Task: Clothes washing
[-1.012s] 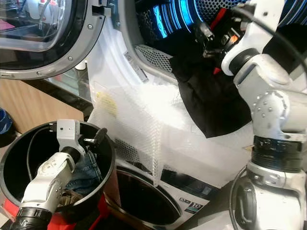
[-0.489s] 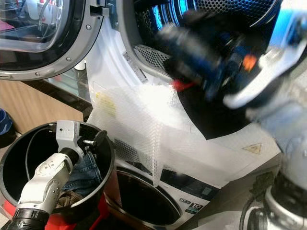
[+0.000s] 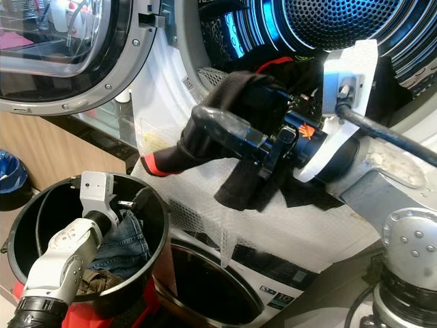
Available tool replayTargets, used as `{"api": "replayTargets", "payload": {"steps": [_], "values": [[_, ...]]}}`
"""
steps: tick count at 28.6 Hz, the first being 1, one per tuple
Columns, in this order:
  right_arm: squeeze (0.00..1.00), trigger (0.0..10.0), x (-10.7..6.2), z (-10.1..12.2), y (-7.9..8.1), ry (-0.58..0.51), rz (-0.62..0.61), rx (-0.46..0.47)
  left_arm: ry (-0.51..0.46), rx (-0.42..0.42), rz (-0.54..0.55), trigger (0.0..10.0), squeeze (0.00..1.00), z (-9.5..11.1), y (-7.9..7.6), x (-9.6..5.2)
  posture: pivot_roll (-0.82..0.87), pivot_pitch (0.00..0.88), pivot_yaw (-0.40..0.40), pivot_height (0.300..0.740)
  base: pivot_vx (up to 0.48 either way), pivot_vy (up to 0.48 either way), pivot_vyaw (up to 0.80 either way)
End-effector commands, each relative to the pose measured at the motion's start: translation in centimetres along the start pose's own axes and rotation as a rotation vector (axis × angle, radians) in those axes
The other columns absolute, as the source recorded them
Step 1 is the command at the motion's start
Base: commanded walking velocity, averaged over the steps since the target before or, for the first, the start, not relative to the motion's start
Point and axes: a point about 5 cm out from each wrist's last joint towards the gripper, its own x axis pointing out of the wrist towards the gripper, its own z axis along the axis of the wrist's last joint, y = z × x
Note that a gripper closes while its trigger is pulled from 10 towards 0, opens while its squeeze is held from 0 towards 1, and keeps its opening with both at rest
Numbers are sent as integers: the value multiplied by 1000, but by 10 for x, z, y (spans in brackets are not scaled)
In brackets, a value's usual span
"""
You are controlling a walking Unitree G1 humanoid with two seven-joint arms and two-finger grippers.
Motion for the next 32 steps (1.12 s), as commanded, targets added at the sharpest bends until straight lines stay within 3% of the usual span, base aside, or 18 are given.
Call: {"api": "replayTargets", "payload": {"steps": [1,6,8,11,13,14,16,18,26,32], "values": [[0,10000,2,8,-10,-49,-93,-34,-23,-5,-35,10000,0,6,-8,0,-91,48,-183,740,0,0,0],[0,10000,17,13,-42,-81,-343,-91,-29,-8,-27,10000,0,7,-8,0,-97,43,-182,740,0,0,0],[0,10000,37,16,-56,-46,-368,-260,-38,-10,-39,10000,0,9,-12,3,-92,45,-182,740,0,0,0],[0,10000,58,29,-80,-68,-479,-397,-49,-11,-47,10000,0,13,-15,4,-84,46,-183,740,0,0,0],[0,10000,62,45,-99,-113,-604,-398,-52,-12,-47,10000,0,13,-16,3,-74,47,-183,740,0,0,0],[0,10000,57,65,-118,-157,-825,-467,-59,-14,-47,10000,0,14,-16,1,-69,47,-183,740,0,0,0],[0,10000,31,94,-140,-248,-1145,-467,-72,-19,-35,10000,0,15,-16,0,-58,44,-186,740,0,0,0],[0,10000,14,104,-149,-267,-1276,-493,-86,-20,-19,10000,0,17,-15,-1,-47,43,-188,740,0,0,0],[0,10000,12,82,-160,-144,-1322,-600,-77,-17,-30,10000,0,17,-18,-1,-47,42,-180,740,0,0,0],[0,10000,12,53,-169,-27,-1366,-625,-66,-1,-112,10000,0,19,-29,-2,-42,38,-175,740,0,0,0]]}}
